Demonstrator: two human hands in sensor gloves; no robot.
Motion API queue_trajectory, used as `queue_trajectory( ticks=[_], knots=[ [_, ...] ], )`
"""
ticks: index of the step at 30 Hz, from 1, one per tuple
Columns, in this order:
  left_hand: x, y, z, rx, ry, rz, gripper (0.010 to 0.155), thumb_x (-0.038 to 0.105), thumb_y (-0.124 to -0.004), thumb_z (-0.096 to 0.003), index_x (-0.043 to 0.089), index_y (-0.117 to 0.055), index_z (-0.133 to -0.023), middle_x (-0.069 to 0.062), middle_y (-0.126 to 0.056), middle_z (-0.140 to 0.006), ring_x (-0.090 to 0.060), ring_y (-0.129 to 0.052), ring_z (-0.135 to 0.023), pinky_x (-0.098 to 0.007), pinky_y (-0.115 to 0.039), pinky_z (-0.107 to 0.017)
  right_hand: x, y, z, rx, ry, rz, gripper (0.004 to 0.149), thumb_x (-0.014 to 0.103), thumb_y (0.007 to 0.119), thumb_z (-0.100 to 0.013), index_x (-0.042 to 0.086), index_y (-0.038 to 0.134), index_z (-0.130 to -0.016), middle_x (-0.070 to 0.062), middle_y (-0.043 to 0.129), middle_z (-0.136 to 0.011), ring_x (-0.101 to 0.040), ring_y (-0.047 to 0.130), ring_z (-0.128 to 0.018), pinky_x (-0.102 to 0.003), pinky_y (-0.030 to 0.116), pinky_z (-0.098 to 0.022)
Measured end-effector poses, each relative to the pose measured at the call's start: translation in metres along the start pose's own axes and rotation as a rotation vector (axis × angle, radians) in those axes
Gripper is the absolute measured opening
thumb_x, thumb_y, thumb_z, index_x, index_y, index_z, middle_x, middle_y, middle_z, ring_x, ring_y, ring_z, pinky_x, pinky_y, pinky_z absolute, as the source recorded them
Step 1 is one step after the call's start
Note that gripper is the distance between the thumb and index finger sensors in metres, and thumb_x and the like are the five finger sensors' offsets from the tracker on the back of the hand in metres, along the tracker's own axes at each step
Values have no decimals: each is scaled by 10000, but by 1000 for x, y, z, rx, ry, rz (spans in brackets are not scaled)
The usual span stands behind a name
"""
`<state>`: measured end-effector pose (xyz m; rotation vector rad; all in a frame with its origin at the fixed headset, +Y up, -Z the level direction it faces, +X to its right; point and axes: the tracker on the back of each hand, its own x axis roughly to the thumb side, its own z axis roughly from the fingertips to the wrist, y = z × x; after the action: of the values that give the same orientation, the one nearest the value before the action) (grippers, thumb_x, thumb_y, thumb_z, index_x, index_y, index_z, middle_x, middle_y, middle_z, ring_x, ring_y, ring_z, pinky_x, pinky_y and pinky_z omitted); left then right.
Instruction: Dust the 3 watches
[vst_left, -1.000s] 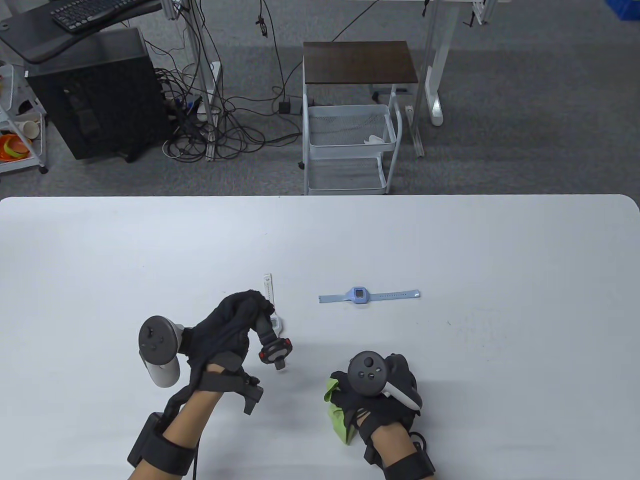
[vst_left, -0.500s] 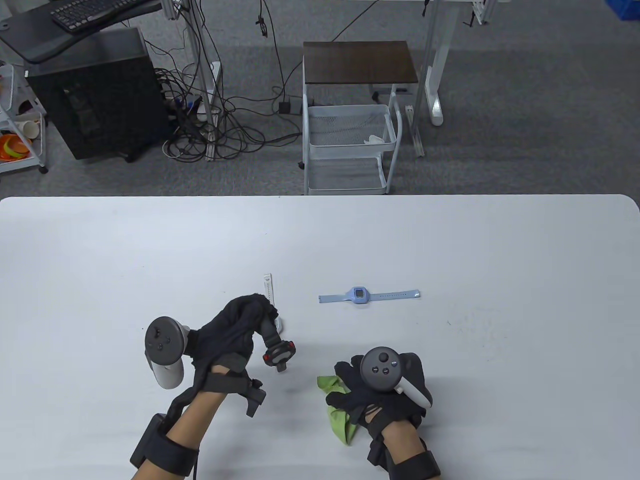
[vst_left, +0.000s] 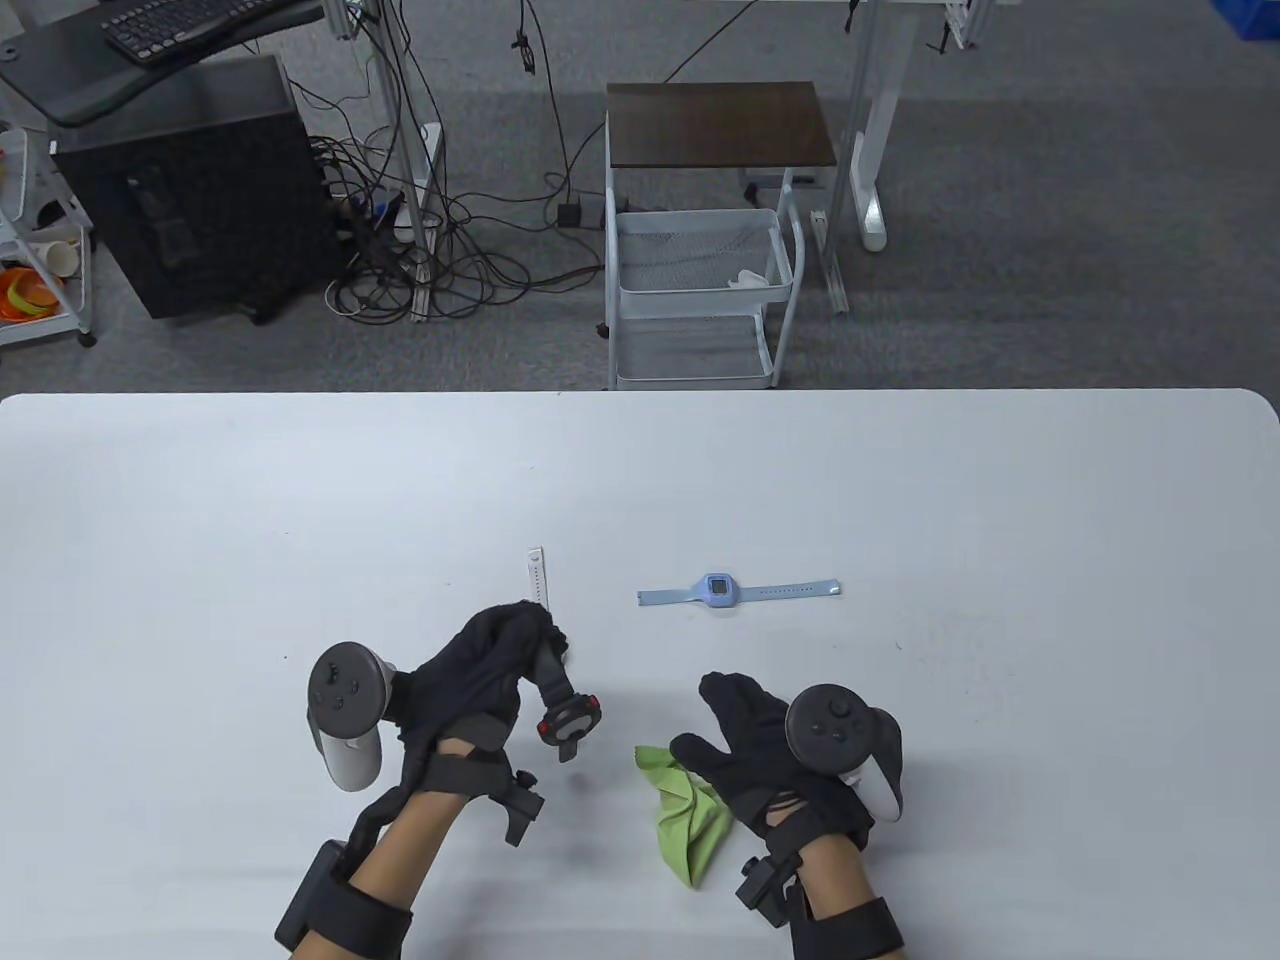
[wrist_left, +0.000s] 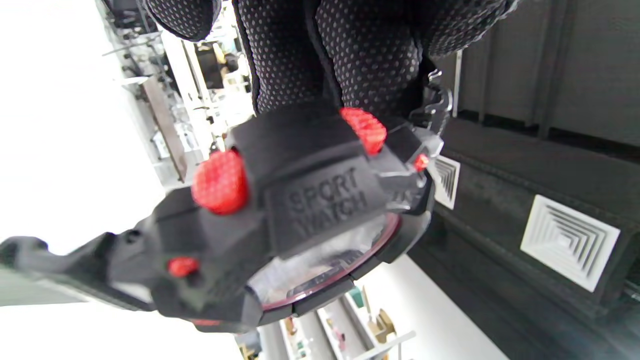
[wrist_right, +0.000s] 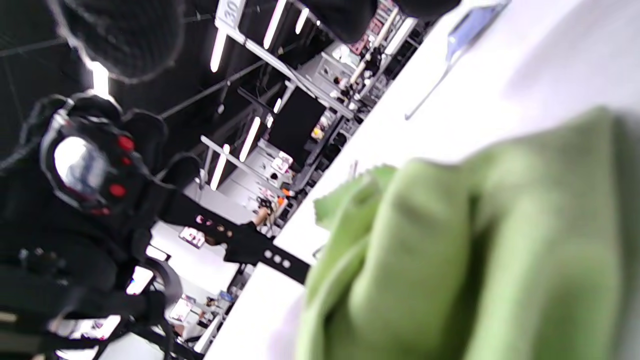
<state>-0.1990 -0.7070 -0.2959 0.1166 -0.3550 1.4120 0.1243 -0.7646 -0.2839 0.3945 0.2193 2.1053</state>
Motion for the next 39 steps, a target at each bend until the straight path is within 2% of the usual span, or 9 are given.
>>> queue_trajectory(
  ticks=[9,16,23,31,36,39],
  knots=[
    [6,-24,-8,-69,78,3,443,510,-658,-605,198,-743,-908,156,-969,-645,-133,-962,-807,-556,-609,-744,1,-14,6,-208,-85,-184,969,727,635,-410,10,451,-1036,-378,382,-1040,-670,397,-858,-836,155,-451],
    [13,-36,-16,-114,131,5,443,506,-660,-606,190,-748,-904,154,-975,-634,-132,-972,-794,-552,-615,-740,-4,-19,6,-243,-77,-237,953,720,622,-421,10,458,-1036,-381,383,-1039,-672,400,-855,-836,155,-450],
    [4,-51,-23,-158,315,162,443,495,-663,-605,174,-756,-897,142,-979,-631,-148,-973,-787,-562,-612,-729,-6,-21,8,-276,-71,-286,933,708,603,-434,12,454,-1037,-385,381,-1036,-676,401,-851,-835,160,-448],
    [-15,-44,-54,-131,450,72,444,494,-661,-604,172,-758,-894,143,-981,-625,-148,-976,-784,-558,-615,-727,-7,-19,7,-269,-82,-298,920,699,591,-441,10,460,-1036,-386,383,-1035,-676,404,-849,-835,163,-447],
    [-39,-36,-83,-168,540,82,446,494,-657,-604,174,-752,-899,138,-974,-631,-160,-963,-794,-563,-600,-730,-6,-18,7,-268,-80,-308,911,693,587,-445,10,465,-1035,-386,385,-1034,-678,405,-848,-835,164,-447],
    [-52,-31,-98,-135,562,-15,446,493,-657,-603,175,-750,-901,134,-972,-641,-164,-956,-804,-567,-594,-732,-6,-17,8,-269,-80,-313,909,691,582,-446,9,467,-1034,-388,386,-1032,-679,406,-846,-834,165,-447]
  ],
)
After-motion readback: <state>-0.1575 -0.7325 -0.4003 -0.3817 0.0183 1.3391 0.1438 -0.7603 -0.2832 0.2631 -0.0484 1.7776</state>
